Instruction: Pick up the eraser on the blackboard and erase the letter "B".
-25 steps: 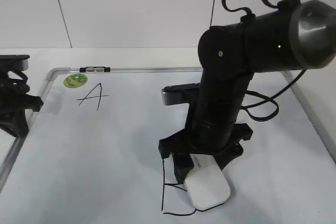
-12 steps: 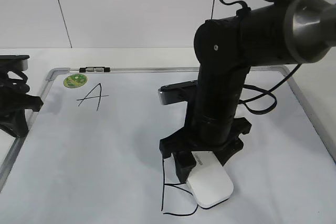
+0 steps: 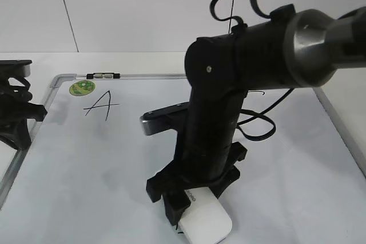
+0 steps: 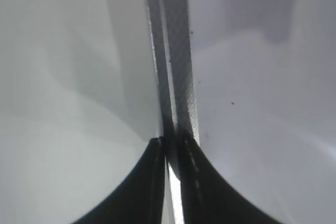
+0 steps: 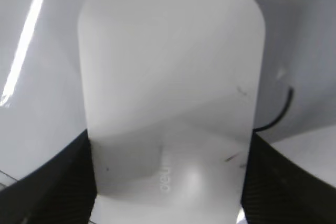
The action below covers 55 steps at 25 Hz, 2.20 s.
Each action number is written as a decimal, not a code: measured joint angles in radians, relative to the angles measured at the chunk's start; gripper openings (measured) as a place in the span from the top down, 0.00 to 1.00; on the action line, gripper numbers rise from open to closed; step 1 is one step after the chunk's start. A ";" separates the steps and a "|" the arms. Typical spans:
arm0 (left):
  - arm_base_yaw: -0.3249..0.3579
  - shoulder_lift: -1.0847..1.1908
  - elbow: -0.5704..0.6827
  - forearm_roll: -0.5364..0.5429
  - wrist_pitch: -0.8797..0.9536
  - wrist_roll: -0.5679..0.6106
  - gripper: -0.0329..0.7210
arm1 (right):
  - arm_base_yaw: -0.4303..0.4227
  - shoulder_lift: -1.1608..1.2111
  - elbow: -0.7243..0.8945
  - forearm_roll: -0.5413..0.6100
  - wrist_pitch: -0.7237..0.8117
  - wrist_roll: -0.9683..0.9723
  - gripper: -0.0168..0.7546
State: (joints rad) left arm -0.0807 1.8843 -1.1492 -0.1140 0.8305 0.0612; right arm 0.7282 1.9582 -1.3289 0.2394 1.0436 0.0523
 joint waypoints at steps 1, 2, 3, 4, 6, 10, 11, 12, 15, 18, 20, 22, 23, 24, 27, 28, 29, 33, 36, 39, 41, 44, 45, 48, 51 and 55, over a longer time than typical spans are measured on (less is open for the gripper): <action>0.000 0.000 0.000 -0.004 0.000 0.000 0.89 | 0.021 0.001 0.000 -0.005 -0.004 -0.002 0.23; 0.000 0.000 0.000 -0.004 0.000 0.000 0.89 | 0.043 0.001 0.000 -0.012 -0.004 -0.002 0.23; 0.000 0.000 0.000 -0.004 0.000 0.000 0.89 | 0.061 0.002 0.000 -0.019 -0.006 -0.004 0.23; 0.000 0.000 0.000 -0.004 0.000 0.000 0.89 | 0.081 0.002 0.000 -0.032 -0.006 -0.004 0.23; 0.000 0.000 0.000 -0.006 0.000 0.000 0.89 | 0.109 0.002 -0.002 -0.061 -0.006 -0.004 0.23; 0.000 0.000 0.000 -0.006 -0.002 0.000 0.89 | 0.121 0.013 -0.011 -0.109 0.007 0.028 0.23; 0.000 0.000 0.000 -0.006 -0.002 0.000 0.89 | 0.123 0.014 -0.015 -0.125 0.011 0.043 0.23; 0.000 0.000 0.000 -0.008 -0.002 0.000 0.89 | 0.127 0.016 -0.017 -0.144 0.017 0.065 0.23; 0.000 0.001 0.000 -0.010 -0.004 0.000 0.89 | 0.131 0.019 -0.023 -0.229 0.038 0.139 0.23; 0.000 0.001 0.000 -0.010 -0.004 0.000 0.89 | 0.131 0.019 -0.025 -0.300 0.043 0.177 0.23; 0.000 0.001 0.000 -0.010 -0.004 0.000 0.89 | 0.126 0.019 -0.025 -0.312 0.040 0.184 0.23; 0.000 0.001 0.000 -0.010 -0.004 0.000 0.89 | 0.104 0.019 -0.025 -0.316 0.027 0.185 0.24; 0.000 0.001 0.000 -0.010 -0.004 0.000 0.89 | 0.085 0.019 -0.025 -0.318 0.020 0.187 0.24; 0.000 0.001 0.000 -0.010 -0.004 0.000 0.89 | 0.067 0.019 -0.025 -0.318 0.013 0.187 0.24; 0.000 0.001 0.000 -0.010 -0.004 0.000 0.89 | -0.014 0.019 -0.025 -0.317 -0.008 0.187 0.24; 0.000 0.001 0.000 -0.010 -0.004 0.000 0.89 | -0.047 0.019 -0.025 -0.313 -0.013 0.187 0.24; 0.000 0.001 0.000 -0.010 -0.004 0.000 0.89 | -0.082 0.019 -0.025 -0.309 -0.018 0.189 0.24; 0.000 0.001 0.000 -0.010 -0.004 0.000 0.89 | -0.184 0.019 -0.027 -0.307 -0.024 0.191 0.24; 0.000 0.001 0.000 -0.010 -0.004 0.000 0.89 | -0.196 0.019 -0.028 -0.300 -0.024 0.184 0.24; 0.000 0.001 0.000 -0.010 -0.004 0.000 0.89 | -0.190 0.019 -0.028 -0.249 -0.027 0.130 0.24; 0.000 0.001 0.000 -0.008 -0.004 0.000 0.89 | -0.177 0.019 -0.028 -0.213 -0.034 0.079 0.24; 0.000 0.001 0.000 -0.007 -0.002 0.000 0.89 | -0.116 0.020 -0.028 -0.138 -0.036 0.038 0.24; 0.000 0.001 0.000 -0.007 -0.002 0.000 0.89 | -0.085 0.023 -0.028 -0.125 -0.036 0.032 0.24; 0.000 0.001 0.000 -0.007 -0.002 0.000 0.89 | 0.007 0.025 -0.031 -0.109 -0.027 0.028 0.24; 0.000 0.001 0.000 -0.007 -0.002 0.000 0.89 | 0.099 0.034 -0.053 -0.097 0.003 0.026 0.24; 0.000 0.001 0.000 -0.007 -0.002 0.000 0.89 | 0.179 0.054 -0.103 -0.065 0.040 0.026 0.24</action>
State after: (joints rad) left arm -0.0807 1.8850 -1.1492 -0.1209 0.8286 0.0612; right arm 0.9075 2.0119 -1.4316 0.1745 1.0839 0.0778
